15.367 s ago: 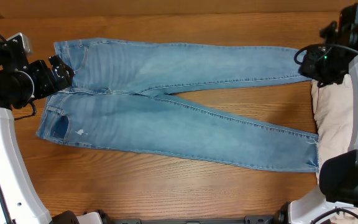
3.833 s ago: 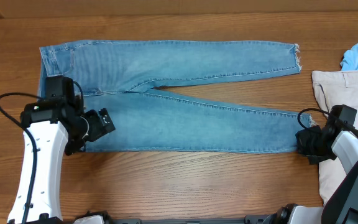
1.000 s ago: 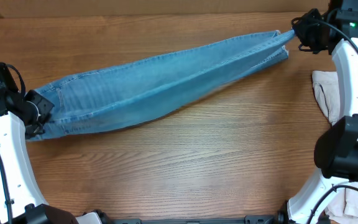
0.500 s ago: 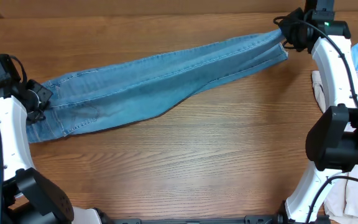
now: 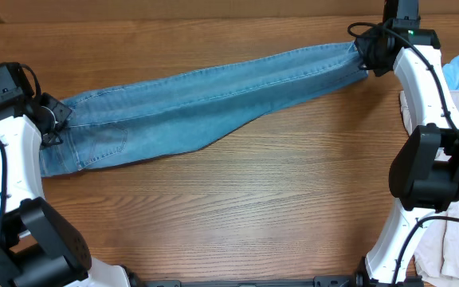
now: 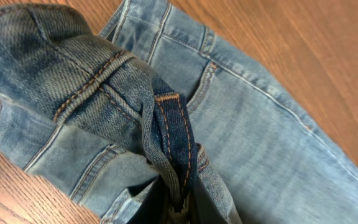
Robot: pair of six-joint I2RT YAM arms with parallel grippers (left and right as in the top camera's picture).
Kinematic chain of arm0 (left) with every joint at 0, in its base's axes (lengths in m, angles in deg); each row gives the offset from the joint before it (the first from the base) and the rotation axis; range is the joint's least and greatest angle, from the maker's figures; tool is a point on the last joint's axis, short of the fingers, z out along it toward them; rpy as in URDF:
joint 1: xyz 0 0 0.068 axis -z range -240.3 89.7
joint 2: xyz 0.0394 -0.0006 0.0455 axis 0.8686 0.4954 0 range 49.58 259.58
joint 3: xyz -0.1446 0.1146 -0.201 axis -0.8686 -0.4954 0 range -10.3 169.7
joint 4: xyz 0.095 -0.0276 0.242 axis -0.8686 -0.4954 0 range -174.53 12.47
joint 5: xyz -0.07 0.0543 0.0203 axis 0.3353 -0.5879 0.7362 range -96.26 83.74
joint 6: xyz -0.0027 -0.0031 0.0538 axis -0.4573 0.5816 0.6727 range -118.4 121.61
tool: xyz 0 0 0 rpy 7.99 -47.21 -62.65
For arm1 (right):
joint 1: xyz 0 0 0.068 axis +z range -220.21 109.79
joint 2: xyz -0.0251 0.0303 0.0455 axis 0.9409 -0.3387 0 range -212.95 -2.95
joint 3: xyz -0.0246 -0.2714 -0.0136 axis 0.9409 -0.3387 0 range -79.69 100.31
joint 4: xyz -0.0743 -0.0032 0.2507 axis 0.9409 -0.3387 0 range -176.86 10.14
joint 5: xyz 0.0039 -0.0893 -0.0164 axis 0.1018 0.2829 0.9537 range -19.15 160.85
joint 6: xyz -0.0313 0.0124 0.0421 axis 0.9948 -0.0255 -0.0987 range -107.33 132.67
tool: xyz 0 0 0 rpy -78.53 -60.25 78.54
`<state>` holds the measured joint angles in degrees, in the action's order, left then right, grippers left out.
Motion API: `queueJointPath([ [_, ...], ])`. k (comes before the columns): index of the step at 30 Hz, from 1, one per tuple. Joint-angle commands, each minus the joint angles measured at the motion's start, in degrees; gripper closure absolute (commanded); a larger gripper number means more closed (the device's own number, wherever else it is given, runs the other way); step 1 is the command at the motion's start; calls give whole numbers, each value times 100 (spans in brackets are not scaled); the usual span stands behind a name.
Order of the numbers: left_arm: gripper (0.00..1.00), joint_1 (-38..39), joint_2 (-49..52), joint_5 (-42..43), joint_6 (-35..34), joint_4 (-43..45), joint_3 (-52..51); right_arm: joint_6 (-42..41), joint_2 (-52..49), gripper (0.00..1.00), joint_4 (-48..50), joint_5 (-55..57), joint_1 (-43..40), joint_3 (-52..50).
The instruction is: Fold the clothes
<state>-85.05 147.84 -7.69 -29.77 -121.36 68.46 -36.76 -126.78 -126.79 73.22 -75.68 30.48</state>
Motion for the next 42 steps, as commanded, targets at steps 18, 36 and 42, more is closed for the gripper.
queueJointPath([
  [18, 86, -28, 514, -350, -98, 352, 166, -308, -802, 94, 1370, 66, -57, 164],
  [36, 93, 546, 527, 772, 461, -1342, 1740, 3681, -927, 73, 1263, -2540, -144, 514],
  [42, 96, 1294, 557, 669, 459, -837, 780, 4098, -940, 96, 997, -1781, -133, 442],
])
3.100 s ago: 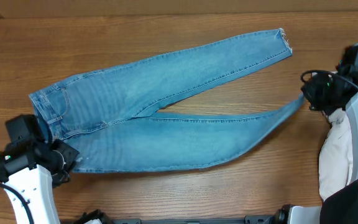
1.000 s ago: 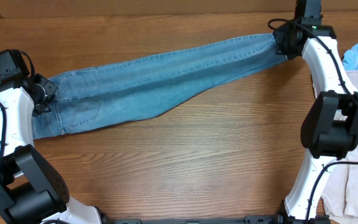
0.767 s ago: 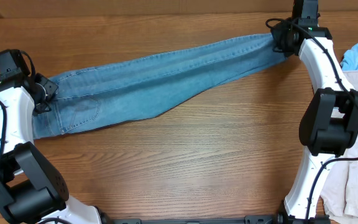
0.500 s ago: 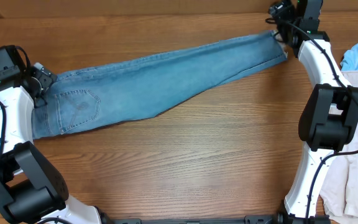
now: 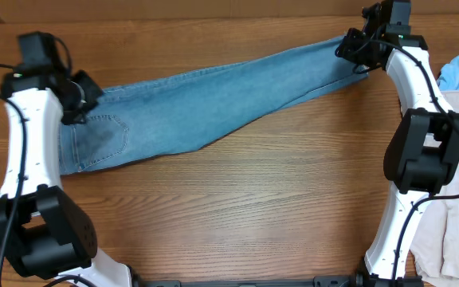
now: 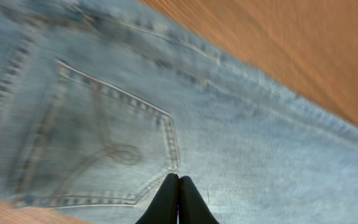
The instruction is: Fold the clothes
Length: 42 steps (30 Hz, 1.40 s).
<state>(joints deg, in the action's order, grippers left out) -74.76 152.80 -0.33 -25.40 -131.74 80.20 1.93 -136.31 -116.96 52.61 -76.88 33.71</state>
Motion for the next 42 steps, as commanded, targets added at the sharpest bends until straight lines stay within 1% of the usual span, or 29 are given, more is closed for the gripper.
queueJointPath([
  [1, 96, 352, 61, -173, 17, 308, -535, 227, -9, 96, 13, 280, -15, 87],
  [4, 96, 466, 61, -529, 20, 428, -811, 232, -92, 96, 37, 280, -13, -98],
  [7, 96, 470, 61, -529, 20, 476, -894, 295, -293, 96, 15, 275, -13, -214],
  [10, 96, 474, 61, -529, 20, 479, -894, 761, -372, 96, -144, 254, -13, -216],
  [13, 96, 474, 61, -529, 17, 481, -896, 935, -411, 96, -260, 282, -13, -238],
  [16, 96, 474, 61, -529, -2, 481, -896, 1375, -498, 96, -177, 227, 24, -258],
  [19, 94, 474, 61, -527, -2, 479, -896, 1379, -533, 96, -181, 264, 35, -258],
  [21, 94, 474, 61, -529, -2, 476, -898, 1381, -667, 96, -223, 568, 35, -258],
  [25, 94, 474, 61, -529, 0, 431, -903, 1379, -898, 96, -407, 586, 35, -275],
  [27, 94, 474, 61, -527, 0, 428, -903, 1176, -883, 96, -704, 1029, 17, -271],
  [28, 94, 474, 61, -527, 0, 376, -903, 649, -883, 96, -1198, 1766, -72, -271],
  [31, 94, 476, 61, -455, 2, 284, -903, -39, -883, 96, -2063, 1906, -299, -271],
  [32, 95, 487, 61, -348, 2, 181, -903, -417, -883, 96, -2516, 1906, -413, -271],
  [34, 95, 520, 61, -339, 13, 133, -903, -601, -883, 96, -3119, 1902, -527, -271],
  [37, 93, 586, 61, -348, 24, 125, -903, -732, -883, 96, -4404, 1915, -588, -271],
  [39, 93, 619, 61, -337, 24, 44, -903, -732, -874, 96, -4924, 2109, -575, -271],
  [41, 93, 658, 61, -334, 26, -24, -903, -728, -769, 96, -5040, 2352, -505, -271],
  [42, 93, 732, 61, -337, 164, -13, -901, -697, -601, 96, -4848, 2417, -444, -267],
])
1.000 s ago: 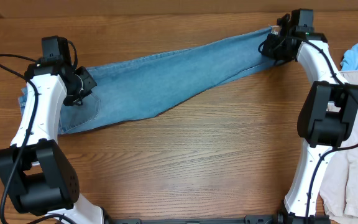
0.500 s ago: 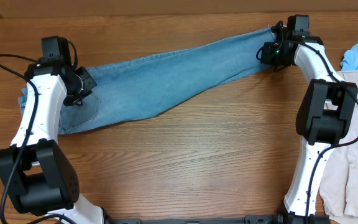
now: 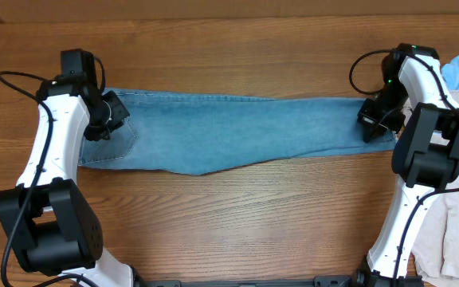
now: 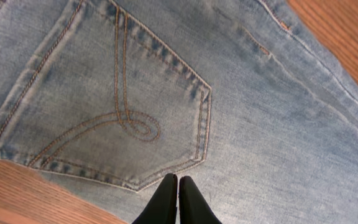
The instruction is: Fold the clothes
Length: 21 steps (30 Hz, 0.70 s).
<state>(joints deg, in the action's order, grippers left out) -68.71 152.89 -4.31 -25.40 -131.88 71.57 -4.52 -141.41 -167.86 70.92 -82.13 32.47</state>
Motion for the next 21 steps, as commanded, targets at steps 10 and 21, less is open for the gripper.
queueJointPath([
  [10, 42, 243, 50, -258, -1390, 179, -33, 1766, 1012, 71, 577, -1373, 850, 555],
  [21, 33, 166, 52, -1458, -2896, 1440, -35, 1744, 1010, 18, 691, -1700, 946, 560],
])
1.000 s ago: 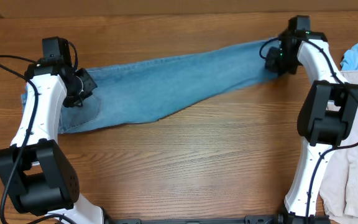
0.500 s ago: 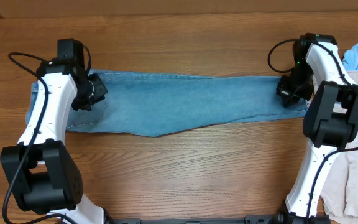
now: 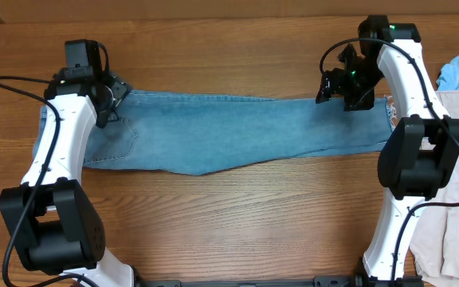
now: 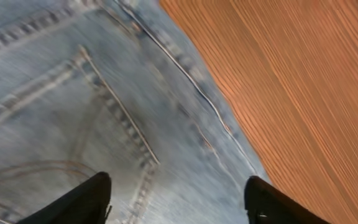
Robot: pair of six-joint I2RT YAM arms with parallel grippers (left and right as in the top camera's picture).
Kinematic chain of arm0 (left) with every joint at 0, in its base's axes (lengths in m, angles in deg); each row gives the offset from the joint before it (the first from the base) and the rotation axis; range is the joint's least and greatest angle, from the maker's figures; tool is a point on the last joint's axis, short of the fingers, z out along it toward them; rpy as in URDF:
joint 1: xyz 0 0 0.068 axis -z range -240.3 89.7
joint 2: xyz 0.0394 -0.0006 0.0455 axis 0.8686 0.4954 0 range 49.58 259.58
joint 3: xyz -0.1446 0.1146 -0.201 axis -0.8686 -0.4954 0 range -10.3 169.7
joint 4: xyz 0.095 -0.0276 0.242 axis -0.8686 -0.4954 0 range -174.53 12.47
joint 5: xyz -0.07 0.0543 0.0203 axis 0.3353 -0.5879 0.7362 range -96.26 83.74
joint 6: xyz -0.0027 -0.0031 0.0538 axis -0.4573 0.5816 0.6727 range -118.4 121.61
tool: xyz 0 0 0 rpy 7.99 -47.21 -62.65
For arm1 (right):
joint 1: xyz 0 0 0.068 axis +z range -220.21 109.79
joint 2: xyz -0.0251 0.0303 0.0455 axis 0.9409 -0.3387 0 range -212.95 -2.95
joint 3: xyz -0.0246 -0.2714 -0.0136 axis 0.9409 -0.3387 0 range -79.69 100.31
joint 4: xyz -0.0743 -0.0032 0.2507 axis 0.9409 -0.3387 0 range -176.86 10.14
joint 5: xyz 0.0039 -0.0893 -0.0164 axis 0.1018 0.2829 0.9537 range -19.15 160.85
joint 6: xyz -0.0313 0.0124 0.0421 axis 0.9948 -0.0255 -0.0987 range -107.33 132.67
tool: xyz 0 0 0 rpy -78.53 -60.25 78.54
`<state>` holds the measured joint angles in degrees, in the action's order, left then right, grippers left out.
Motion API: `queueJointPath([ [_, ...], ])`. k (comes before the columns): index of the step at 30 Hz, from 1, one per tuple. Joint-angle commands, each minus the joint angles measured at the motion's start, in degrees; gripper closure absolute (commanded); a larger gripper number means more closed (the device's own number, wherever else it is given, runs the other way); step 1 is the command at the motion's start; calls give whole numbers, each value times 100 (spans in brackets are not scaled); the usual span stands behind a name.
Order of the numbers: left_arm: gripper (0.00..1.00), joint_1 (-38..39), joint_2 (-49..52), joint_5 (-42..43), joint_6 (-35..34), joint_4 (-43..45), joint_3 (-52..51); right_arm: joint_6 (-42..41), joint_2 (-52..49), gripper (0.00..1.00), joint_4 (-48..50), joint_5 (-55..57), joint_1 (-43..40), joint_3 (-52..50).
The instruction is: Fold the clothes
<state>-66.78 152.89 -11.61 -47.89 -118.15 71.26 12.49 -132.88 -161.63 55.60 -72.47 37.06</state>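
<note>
A pair of light blue jeans [image 3: 229, 131] lies flat across the table, waist at the left, leg hems at the right with an orange label [image 3: 387, 104]. My left gripper [image 3: 111, 94] hovers over the waist end near the far edge. In the left wrist view the left gripper [image 4: 176, 202] is open, its fingers [image 4: 82, 200] wide apart above the back pocket [image 4: 73, 124] and side seam, holding nothing. My right gripper [image 3: 335, 86] sits over the leg's far edge, left of the hems, and looks open and free of the cloth.
A light blue cloth and a heap of pale clothes [image 3: 453, 207] lie at the table's right edge, beside the right arm. Bare wood table [image 3: 229, 223] stretches in front of the jeans and behind them.
My left gripper was shut with its tips at the back pocket; now it is open and nearer the far edge. My right gripper has left the hems and moved left.
At first the jeans stretched diagonally, my left gripper shut on the waistband and my right at the hems at the far right. Then the left showed shut over the pocket. Later the jeans lay straight across the table. Now both grippers are off the cloth.
</note>
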Motion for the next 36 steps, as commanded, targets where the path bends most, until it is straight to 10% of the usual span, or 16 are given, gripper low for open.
queueJointPath([
  [1, 36, -26, 52, -857, -828, 179, -4, 44, 157, 18, 76, -166, -20, 96],
  [11, 29, -343, 378, -831, -1019, 323, 7, 1696, 157, 16, 437, -1187, 739, 96],
  [17, 12, -1445, -844, -492, -614, -1220, 120, 1473, 157, 0, 2140, -3351, 1860, 114],
  [28, 0, -2079, -1342, 326, 1062, -2509, 105, 1604, 155, 0, 4999, -343, 4684, 107],
  [32, 5, -1674, -1198, 1937, 2546, -772, 105, 848, 229, 0, 4162, -229, 3995, 109],
  [36, 24, -1023, -643, 1495, 2385, 216, 107, 848, 323, 0, 2402, -85, 2352, 109],
])
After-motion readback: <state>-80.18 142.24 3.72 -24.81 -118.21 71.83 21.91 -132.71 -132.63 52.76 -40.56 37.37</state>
